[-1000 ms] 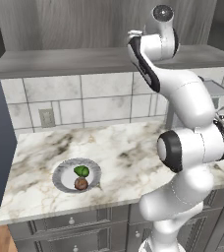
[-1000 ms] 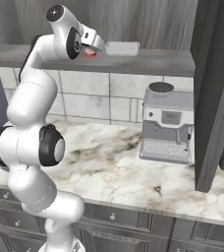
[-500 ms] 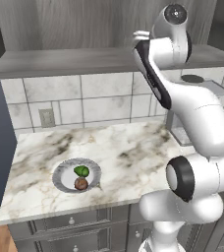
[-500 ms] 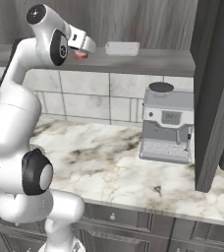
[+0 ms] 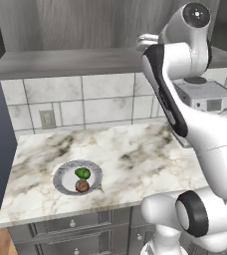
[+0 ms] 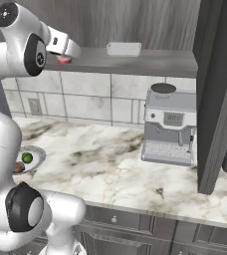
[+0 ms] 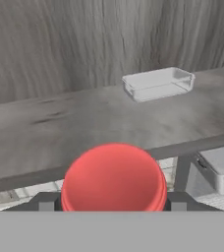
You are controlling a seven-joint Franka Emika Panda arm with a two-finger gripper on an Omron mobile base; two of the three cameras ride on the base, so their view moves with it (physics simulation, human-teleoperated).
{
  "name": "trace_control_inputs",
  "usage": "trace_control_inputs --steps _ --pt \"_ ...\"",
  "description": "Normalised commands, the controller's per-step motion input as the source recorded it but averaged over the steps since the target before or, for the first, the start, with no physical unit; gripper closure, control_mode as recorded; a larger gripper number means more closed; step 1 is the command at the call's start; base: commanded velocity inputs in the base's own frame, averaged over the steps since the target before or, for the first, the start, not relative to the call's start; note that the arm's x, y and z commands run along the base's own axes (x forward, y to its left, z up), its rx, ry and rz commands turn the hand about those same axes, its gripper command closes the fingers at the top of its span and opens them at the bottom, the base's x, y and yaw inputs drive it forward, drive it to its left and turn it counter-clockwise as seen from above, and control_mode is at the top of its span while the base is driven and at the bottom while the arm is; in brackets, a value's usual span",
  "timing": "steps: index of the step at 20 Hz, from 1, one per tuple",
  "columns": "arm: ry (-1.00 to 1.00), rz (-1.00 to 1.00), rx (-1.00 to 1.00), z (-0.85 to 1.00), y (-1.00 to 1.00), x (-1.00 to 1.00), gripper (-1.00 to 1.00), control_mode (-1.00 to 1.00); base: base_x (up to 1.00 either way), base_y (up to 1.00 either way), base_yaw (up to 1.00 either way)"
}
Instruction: Pick the avocado and bread from the counter and place them on the plate. Then pick the jam from the cabinet and place it next to the plate. Lastly close the cabinet door.
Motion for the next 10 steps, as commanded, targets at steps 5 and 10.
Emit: trace_control_inputs --steps 5,10 --pt "0.0 0.25 0.0 0.0 0.0 -0.99 1.0 -1.0 0.0 0.0 0.0" --pt "0.0 0.29 0.0 0.0 0.0 -0.94 1.0 -1.0 0.0 0.0 0.0"
